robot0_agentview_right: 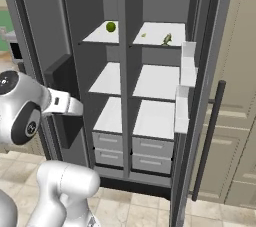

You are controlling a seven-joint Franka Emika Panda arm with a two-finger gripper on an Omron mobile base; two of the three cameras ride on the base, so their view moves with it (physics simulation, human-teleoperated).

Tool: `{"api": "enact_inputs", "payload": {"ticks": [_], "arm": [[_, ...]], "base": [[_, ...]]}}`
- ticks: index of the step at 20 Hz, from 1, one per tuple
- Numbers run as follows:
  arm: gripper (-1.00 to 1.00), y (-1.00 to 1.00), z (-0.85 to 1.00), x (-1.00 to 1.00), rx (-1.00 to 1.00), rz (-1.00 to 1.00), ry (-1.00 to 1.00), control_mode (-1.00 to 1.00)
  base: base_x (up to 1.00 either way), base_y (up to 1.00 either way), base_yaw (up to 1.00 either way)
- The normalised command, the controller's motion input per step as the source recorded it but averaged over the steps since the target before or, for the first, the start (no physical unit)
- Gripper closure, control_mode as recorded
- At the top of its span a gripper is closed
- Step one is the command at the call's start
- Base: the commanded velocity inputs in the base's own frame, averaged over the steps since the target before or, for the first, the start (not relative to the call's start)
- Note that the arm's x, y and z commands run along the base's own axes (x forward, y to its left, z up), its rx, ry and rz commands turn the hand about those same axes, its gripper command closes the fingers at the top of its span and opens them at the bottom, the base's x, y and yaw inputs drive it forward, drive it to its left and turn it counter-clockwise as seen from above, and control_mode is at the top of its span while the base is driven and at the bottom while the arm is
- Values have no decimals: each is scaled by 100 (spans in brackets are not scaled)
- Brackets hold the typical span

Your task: Pick up the frozen fish from the freezer, place it on any shelf in the fridge, and close the fridge and freezer doors when done.

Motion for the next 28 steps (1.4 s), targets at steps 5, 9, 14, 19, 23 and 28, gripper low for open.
{"api": "enact_inputs", "payload": {"ticks": [5,9,14,19,23,28], "arm": [[-100,100,7,-68,-1,4,-5,-100],[-100,100,1,-67,-1,2,-9,-100],[-100,100,0,-15,-4,0,-23,-100],[-100,100,-1,42,-7,-4,-32,-100],[-100,100,-21,100,-2,-18,-26,-100],[-100,84,-25,100,0,-27,-18,-100]], "base": [[0,0,0],[0,0,0],[0,0,0],[0,0,0],[0,0,0],[0,0,0]]}}
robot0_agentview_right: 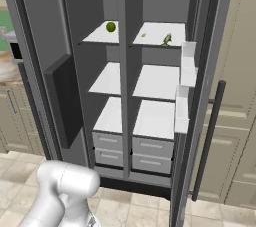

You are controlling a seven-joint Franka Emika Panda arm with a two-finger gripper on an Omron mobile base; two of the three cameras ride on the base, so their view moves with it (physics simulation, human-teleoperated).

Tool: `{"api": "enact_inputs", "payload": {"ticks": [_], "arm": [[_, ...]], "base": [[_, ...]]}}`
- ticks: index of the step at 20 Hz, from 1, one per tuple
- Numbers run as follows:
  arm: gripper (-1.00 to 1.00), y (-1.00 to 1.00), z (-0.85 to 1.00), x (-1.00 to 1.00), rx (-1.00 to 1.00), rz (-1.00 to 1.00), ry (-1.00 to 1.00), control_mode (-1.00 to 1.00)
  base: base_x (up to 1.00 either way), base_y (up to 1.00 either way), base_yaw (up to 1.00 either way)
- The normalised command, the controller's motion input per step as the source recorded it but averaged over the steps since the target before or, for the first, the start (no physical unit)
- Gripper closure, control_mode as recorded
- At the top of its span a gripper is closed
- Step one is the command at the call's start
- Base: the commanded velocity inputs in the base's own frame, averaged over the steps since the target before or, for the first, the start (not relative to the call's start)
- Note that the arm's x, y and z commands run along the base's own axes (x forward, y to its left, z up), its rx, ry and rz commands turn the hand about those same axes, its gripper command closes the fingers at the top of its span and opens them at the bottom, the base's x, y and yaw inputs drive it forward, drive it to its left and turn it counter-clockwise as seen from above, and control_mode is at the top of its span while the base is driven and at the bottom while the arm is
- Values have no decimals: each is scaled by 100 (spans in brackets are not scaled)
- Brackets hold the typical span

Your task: Pick up the frozen fish from the freezer, place it on any shelf in the fridge, and close the fridge and freezer doors when done.

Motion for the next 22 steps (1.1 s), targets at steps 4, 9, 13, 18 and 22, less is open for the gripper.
{"api": "enact_inputs", "payload": {"ticks": [4,9,13,18,22], "arm": [[-100,68,-5,93,0,-26,-14,-100],[-100,10,0,62,0,-11,-2,-100],[-100,4,-2,67,0,-9,0,-100],[-100,4,-6,61,0,-10,0,-100],[-100,0,-5,58,0,-8,0,-100]], "base": [[0,0,0],[0,0,0],[0,0,0],[0,0,0],[0,0,0]]}}
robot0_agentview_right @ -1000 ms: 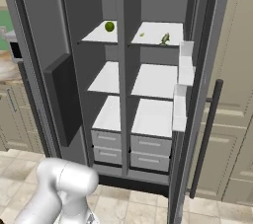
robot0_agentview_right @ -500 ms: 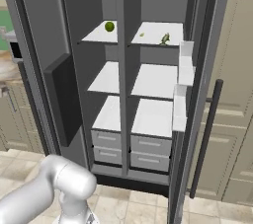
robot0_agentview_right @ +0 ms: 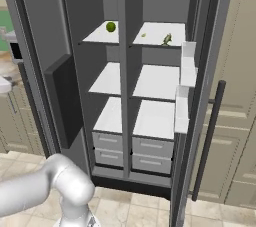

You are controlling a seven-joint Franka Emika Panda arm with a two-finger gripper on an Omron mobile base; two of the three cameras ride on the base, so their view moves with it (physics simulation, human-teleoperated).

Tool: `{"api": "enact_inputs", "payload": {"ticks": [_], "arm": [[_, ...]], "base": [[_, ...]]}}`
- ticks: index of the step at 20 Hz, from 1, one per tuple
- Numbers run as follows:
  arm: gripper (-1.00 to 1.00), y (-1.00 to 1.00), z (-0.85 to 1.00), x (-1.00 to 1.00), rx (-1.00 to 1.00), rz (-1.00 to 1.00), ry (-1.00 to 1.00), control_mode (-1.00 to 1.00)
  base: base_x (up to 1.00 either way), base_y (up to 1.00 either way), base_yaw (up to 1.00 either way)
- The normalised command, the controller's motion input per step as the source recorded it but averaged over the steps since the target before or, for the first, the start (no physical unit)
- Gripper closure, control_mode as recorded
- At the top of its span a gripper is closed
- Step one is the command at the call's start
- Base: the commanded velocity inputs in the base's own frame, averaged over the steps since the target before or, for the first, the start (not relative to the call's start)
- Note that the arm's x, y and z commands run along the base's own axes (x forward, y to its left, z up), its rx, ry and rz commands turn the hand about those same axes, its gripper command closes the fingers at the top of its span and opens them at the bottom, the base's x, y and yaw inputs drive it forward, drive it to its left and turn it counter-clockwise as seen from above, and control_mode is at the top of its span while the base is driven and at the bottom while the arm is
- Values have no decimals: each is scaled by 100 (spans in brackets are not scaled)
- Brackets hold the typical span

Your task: Pick up the frozen fish from the freezer, place it on any shelf in the fridge, and close the fridge and freezer doors when done.

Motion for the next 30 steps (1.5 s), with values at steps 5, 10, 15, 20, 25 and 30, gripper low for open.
{"api": "enact_inputs", "payload": {"ticks": [5,10,15,20,25,30], "arm": [[-100,-3,0,35,0,-7,0,-100],[-100,-46,0,1,0,-5,-1,-100],[-100,-81,0,0,0,-4,-6,-100],[-100,-100,0,4,0,-3,-6,-100],[-100,-100,0,19,0,-4,-4,-100],[-100,-100,0,34,1,-6,-3,-100]], "base": [[0,0,0],[0,0,0],[0,0,0],[0,0,0],[0,0,0],[0,0,0]]}}
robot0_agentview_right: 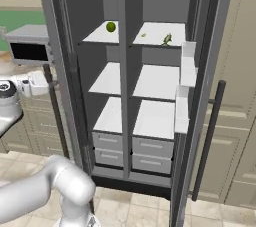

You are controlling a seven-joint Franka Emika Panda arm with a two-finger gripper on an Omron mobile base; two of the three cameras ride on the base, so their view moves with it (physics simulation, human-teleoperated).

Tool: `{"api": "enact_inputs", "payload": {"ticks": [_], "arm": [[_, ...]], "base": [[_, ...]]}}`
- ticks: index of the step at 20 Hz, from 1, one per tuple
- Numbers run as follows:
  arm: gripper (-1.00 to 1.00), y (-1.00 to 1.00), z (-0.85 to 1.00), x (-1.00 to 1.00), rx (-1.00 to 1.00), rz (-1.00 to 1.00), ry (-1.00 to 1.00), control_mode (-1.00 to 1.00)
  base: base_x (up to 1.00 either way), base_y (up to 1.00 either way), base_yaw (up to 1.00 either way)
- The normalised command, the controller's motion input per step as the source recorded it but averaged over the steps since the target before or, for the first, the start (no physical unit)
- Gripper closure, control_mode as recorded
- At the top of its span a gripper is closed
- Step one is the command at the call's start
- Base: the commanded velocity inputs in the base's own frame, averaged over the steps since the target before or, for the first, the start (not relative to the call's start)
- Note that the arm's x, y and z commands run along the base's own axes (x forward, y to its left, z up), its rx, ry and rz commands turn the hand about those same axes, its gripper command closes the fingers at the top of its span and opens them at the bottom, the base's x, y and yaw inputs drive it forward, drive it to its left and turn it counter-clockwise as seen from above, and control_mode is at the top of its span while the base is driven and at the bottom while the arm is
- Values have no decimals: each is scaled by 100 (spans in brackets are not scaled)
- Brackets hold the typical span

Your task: Pick up the frozen fish from the freezer, place it on any shelf in the fridge, and close the fridge and freezer doors when done.

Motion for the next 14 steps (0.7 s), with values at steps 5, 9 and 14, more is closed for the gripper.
{"api": "enact_inputs", "payload": {"ticks": [5,9,14], "arm": [[-100,-100,0,39,2,-4,-5,-100],[-100,-97,0,33,0,0,-9,-100],[-100,-76,3,56,0,0,-7,-100]], "base": [[0,0,0],[0,0,0],[0,0,0]]}}
